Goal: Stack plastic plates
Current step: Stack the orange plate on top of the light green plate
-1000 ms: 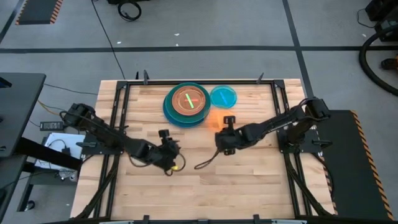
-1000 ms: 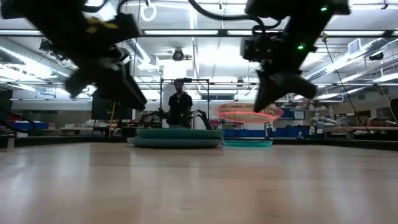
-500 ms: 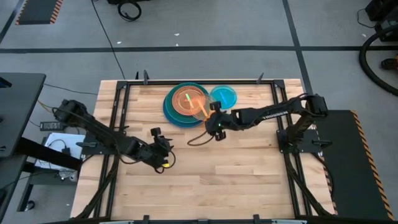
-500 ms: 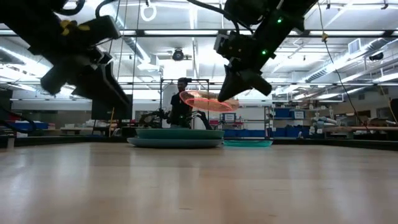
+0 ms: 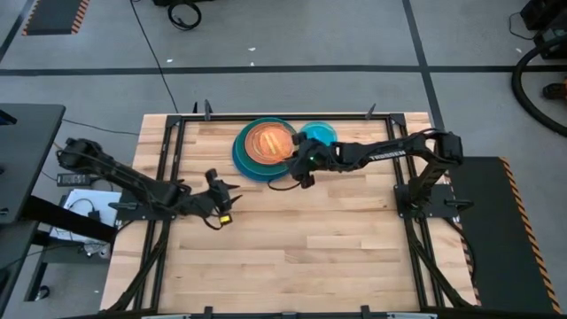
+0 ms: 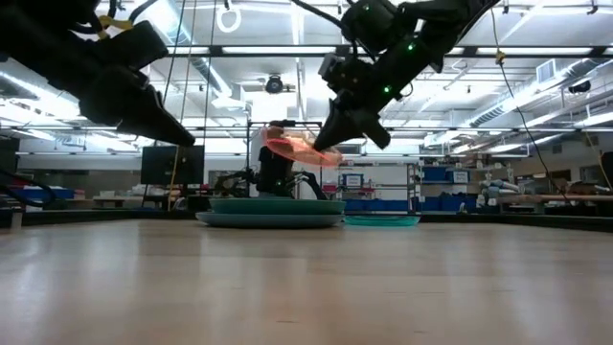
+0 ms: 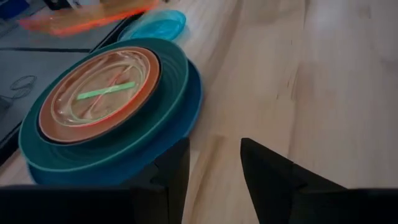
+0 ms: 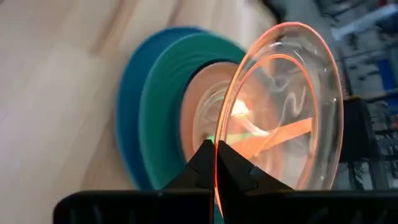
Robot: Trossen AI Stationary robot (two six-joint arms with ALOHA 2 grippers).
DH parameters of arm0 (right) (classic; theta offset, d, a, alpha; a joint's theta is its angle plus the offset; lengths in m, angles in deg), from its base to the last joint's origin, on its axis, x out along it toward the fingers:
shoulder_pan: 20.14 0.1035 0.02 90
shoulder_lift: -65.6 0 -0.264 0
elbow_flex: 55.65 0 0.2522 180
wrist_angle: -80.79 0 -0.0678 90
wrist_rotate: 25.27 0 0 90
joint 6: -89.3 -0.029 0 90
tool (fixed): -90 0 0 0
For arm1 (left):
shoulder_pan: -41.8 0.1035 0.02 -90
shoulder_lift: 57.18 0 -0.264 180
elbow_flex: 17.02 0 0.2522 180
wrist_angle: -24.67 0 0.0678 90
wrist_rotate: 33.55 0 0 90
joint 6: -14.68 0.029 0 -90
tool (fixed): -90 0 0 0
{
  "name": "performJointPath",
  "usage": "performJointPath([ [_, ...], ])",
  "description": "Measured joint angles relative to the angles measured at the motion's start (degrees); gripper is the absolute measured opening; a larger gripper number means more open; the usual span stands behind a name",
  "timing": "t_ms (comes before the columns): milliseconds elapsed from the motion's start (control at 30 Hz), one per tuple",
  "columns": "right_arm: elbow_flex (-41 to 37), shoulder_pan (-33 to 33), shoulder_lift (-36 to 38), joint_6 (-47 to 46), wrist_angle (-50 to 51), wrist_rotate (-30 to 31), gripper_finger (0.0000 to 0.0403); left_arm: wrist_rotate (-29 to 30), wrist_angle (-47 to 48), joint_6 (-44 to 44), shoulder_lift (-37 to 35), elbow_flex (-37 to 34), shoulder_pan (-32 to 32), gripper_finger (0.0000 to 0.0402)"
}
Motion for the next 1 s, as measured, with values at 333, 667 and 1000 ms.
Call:
performJointPath([
  [333, 4.8, -1.8, -9.0, 12.1, -1.7, -4.0, 0.0008, -3.8, -6.1, -0.4, -6.4, -2.3, 1.0, 0.015],
  [667, 13.6, -4.4, -15.1, 15.4, 3.9, -3.8, 0.0009, -4.1, -10.1, -5.6, -7.1, -2.2, 1.0, 0.015],
  [1000, 13.7, -5.8, -14.9, 14.0, 6.2, -6.6, 0.0031, -4.1, -10.1, -14.8, -7.1, -2.2, 1.0, 0.015],
])
